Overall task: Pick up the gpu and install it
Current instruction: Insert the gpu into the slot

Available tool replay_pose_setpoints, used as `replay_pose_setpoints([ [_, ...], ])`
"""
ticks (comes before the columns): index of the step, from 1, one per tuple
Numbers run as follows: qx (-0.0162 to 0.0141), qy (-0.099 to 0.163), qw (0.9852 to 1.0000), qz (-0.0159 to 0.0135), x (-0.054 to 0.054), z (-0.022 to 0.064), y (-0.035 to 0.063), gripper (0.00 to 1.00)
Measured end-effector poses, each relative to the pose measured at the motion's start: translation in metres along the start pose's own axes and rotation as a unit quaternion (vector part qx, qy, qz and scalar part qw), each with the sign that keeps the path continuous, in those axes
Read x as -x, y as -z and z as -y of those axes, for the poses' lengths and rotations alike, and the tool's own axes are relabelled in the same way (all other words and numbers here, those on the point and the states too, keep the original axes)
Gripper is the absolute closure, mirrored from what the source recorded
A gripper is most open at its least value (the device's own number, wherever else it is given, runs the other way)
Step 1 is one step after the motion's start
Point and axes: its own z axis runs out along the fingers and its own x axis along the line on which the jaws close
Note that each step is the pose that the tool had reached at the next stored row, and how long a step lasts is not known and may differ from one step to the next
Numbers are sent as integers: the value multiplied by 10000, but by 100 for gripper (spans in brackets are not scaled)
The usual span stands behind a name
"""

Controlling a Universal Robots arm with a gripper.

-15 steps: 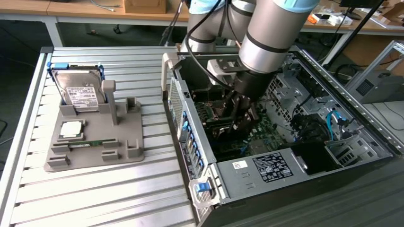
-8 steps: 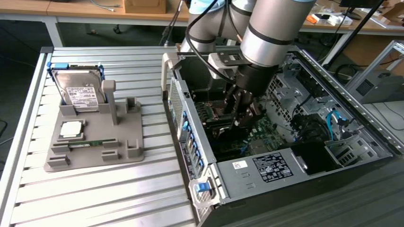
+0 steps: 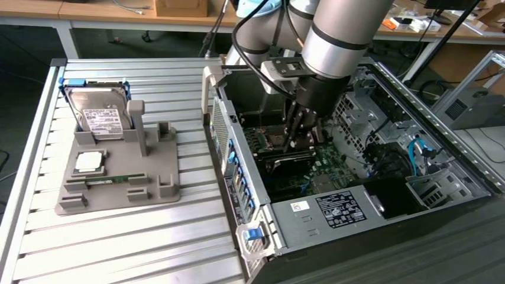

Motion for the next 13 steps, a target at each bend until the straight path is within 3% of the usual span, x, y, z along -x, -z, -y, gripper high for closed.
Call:
replay_pose_setpoints([
  [3,-1,0,10000,-1,0,-2,12,89],
  [13,0,0,10000,-1,-2,-5,27,89],
])
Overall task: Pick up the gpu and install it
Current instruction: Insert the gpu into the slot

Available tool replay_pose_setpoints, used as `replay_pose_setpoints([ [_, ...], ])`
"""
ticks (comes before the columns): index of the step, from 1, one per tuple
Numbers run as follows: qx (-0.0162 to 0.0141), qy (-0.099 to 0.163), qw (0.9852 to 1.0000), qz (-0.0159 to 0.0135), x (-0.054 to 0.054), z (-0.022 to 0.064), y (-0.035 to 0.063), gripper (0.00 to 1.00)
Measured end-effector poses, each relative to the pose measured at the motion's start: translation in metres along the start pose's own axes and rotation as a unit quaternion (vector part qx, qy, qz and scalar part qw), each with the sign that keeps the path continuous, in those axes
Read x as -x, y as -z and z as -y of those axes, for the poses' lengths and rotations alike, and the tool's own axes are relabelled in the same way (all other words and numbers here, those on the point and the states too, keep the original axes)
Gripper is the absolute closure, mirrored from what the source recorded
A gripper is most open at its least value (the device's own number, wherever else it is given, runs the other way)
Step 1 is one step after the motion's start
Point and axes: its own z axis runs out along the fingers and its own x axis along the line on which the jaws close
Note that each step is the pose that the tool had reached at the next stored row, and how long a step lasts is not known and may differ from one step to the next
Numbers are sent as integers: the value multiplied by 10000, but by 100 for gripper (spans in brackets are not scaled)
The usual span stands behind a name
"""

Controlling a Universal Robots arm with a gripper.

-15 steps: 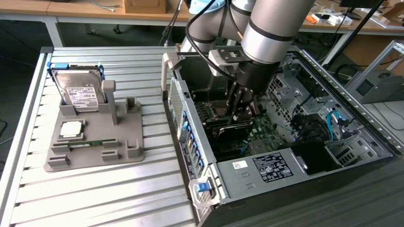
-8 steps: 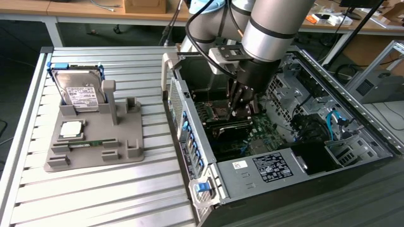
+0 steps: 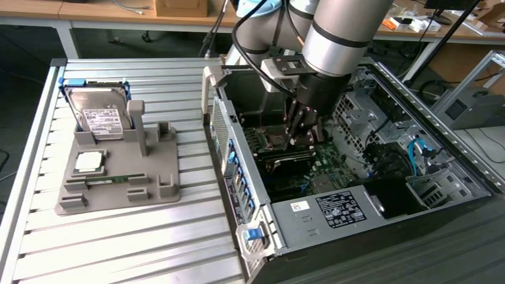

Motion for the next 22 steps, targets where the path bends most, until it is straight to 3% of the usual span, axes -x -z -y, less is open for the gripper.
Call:
replay_pose_setpoints([
  [2,15,-1,10000,0,-7,27,-1,89],
  [4,52,0,10000,1,-9,87,-6,89],
  [12,268,2,9996,-1,-7,443,-32,89],
  [16,281,14,9996,-2,-7,489,-33,89],
  [22,282,14,9996,-2,-6,493,-33,89],
])
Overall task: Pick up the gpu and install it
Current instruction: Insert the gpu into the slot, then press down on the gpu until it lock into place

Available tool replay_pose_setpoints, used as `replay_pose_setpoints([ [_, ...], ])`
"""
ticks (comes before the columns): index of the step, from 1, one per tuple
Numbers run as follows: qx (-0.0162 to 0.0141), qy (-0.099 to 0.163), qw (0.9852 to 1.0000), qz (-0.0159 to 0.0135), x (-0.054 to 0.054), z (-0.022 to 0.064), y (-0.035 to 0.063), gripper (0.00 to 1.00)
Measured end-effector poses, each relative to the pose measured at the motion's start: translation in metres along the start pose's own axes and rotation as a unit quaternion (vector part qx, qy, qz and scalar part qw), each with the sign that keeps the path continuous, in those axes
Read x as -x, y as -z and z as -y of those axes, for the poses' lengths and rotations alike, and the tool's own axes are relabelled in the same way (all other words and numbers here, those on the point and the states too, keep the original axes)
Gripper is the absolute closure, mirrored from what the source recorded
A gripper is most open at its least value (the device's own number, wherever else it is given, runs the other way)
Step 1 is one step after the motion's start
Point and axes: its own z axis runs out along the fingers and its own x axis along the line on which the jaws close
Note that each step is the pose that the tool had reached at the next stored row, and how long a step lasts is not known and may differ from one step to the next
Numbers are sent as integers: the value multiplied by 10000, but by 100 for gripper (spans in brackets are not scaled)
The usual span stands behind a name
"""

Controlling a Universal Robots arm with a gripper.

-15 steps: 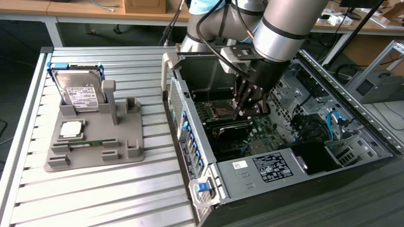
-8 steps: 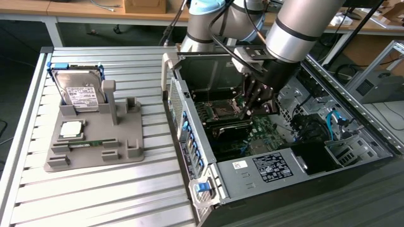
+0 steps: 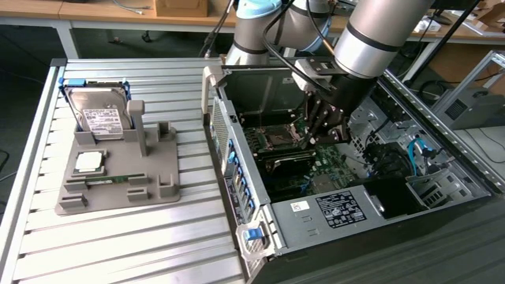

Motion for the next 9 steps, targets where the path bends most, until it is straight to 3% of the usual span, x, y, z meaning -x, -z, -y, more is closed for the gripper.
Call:
replay_pose_setpoints([
  [9,0,0,10000,0,3,-38,-25,89],
])
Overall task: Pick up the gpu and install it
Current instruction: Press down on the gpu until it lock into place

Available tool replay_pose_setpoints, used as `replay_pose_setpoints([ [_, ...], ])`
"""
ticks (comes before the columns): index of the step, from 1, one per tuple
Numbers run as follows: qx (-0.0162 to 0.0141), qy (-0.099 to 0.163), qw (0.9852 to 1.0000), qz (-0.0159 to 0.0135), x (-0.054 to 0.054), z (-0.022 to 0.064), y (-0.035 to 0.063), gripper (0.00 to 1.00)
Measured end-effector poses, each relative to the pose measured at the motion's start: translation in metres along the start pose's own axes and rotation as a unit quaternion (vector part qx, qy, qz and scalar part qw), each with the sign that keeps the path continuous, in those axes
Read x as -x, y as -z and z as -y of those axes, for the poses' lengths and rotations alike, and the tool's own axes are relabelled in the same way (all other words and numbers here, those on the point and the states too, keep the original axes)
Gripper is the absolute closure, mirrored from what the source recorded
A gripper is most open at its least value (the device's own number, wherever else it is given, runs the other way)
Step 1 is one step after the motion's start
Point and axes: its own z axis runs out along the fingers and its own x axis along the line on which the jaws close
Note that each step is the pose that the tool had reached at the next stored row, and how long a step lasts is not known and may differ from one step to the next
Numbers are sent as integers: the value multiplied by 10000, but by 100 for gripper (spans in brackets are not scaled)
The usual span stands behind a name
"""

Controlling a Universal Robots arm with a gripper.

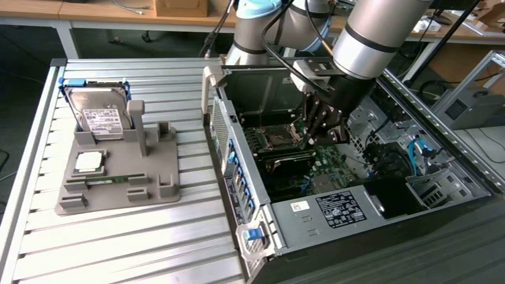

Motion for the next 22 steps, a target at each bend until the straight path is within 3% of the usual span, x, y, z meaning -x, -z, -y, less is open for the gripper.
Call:
replay_pose_setpoints([
  [4,0,0,10000,1,33,-112,-68,89],
  [14,0,0,10000,0,97,-248,-188,89],
  [22,0,0,10000,0,119,-309,-275,89],
])
